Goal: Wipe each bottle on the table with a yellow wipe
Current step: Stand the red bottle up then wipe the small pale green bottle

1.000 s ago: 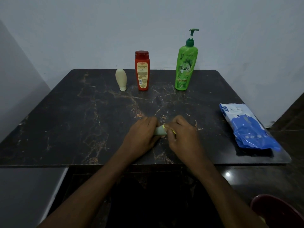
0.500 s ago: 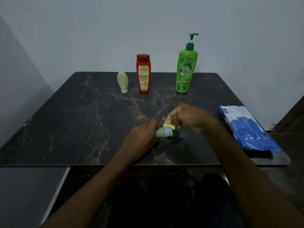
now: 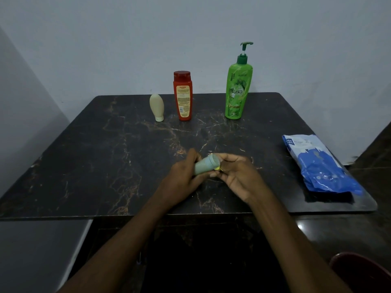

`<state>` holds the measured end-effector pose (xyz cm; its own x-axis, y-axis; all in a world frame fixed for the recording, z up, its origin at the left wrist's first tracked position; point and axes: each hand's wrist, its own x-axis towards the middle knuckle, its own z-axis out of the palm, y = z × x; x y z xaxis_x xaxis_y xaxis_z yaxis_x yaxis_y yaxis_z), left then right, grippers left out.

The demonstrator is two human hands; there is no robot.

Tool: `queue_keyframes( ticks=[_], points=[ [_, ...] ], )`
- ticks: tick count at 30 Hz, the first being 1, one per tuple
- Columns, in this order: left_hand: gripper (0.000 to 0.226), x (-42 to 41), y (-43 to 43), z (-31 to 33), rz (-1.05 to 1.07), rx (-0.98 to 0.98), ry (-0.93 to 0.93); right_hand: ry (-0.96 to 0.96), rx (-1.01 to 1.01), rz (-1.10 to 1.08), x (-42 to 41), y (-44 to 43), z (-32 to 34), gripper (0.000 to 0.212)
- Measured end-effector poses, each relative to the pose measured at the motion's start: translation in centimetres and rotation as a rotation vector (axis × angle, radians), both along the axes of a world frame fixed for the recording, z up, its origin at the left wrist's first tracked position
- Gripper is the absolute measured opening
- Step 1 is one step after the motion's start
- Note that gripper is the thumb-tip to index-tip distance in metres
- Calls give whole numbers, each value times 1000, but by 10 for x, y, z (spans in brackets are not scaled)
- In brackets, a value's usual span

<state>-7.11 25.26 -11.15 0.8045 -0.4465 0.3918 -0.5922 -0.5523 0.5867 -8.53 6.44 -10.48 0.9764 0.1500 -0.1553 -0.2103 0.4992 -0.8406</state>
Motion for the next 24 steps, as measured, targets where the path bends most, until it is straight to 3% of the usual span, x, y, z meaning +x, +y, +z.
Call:
queue_keyframes(
  ticks=[4,8,15,19,24],
  points=[
    [31,3,0,-5,-7,61,-43,-14,-142,-178,-15,5,5,24],
    [23,5,0,-5,-7,64,-111,-24,-289,-106,-34,8,10,14],
    [18,8,2,1,60,-65,-54,-236,-419,-313,-39,-20,19,15],
    [21,8,2,1,48,-108,-2,-336,-590,-254,-33,-30,21,21],
    [29,9,1,2,-25,-108,-4,-552,-921,-175,-28,-26,23,13]
  ],
)
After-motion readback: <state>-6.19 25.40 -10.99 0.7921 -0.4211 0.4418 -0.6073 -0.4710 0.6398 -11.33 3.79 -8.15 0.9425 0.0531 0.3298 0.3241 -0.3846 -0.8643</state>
